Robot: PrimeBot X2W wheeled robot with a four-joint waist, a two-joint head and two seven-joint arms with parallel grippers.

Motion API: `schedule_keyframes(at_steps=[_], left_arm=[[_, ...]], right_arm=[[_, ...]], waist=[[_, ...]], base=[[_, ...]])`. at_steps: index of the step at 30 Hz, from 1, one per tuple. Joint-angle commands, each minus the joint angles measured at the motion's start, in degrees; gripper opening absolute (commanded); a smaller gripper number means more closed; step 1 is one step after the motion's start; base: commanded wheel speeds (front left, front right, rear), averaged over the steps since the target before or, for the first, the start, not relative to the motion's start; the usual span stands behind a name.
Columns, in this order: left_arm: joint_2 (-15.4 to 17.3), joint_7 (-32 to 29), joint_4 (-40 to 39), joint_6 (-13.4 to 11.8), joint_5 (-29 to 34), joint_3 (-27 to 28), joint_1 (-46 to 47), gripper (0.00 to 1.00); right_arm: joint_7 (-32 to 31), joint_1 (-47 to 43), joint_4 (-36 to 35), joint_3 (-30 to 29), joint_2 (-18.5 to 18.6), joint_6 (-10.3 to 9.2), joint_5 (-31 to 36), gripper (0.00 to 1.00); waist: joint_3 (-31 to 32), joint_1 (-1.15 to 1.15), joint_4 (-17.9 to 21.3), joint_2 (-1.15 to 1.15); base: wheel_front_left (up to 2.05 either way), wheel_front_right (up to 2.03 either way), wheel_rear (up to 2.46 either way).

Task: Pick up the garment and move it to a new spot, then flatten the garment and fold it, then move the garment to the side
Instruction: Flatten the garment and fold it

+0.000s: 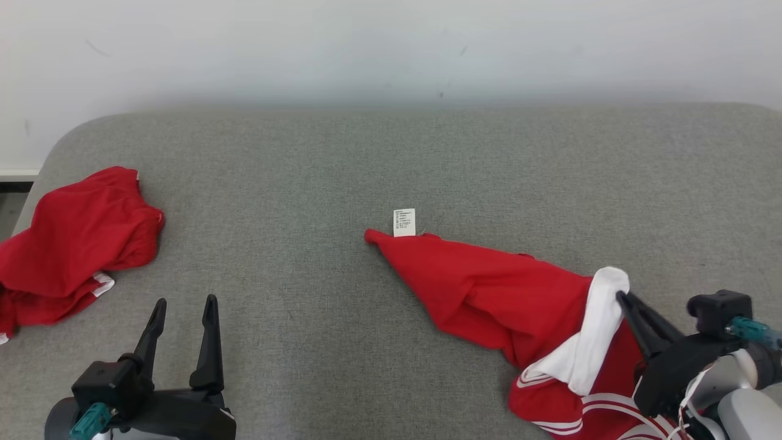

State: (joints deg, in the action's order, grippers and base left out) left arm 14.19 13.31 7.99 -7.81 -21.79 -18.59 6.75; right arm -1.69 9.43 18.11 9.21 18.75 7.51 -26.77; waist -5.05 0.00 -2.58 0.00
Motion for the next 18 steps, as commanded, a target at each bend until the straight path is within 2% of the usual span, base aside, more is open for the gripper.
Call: schedule_keyframes(at_steps=[1, 5, 9, 18], left_arm=[[0.2, 0.11, 0.07, -0.1, 0.0, 0.18, 0.63, 1.0], [0.19, 0.34, 0.17, -0.16, -0.2, 0.31, 0.69, 1.0], [0.36, 0.51, 0.26, -0.39, -0.28, 0.44, 0.21, 1.0], [1.24, 0.73, -0.41, -1.1, -0.53, 0.92, -0.58, 1.0]], right_arm=[[0.73, 0.89, 0.94, -0.52, 0.06, -0.04, 0.21, 1.0], [4.04, 2.56, 4.63, -2.88, -1.09, -0.04, 1.3, 1.0], [7.54, 1.8, 4.7, -6.36, -2.26, -0.04, 2.1, 1.0], [12.9, -3.41, -6.79, -12.03, -8.05, -0.04, 8.3, 1.0]], waist=[[-0.13, 0.0, -0.36, 0.0], [-0.31, 0.0, -0.82, 0.0], [0.09, 0.0, -0.92, 0.0], [1.53, 0.0, 0.28, 0.0]], base=[[0.0, 0.0, 0.0], [0.0, 0.0, 0.0], [0.0, 0.0, 0.0], [0.0, 0.0, 0.0]])
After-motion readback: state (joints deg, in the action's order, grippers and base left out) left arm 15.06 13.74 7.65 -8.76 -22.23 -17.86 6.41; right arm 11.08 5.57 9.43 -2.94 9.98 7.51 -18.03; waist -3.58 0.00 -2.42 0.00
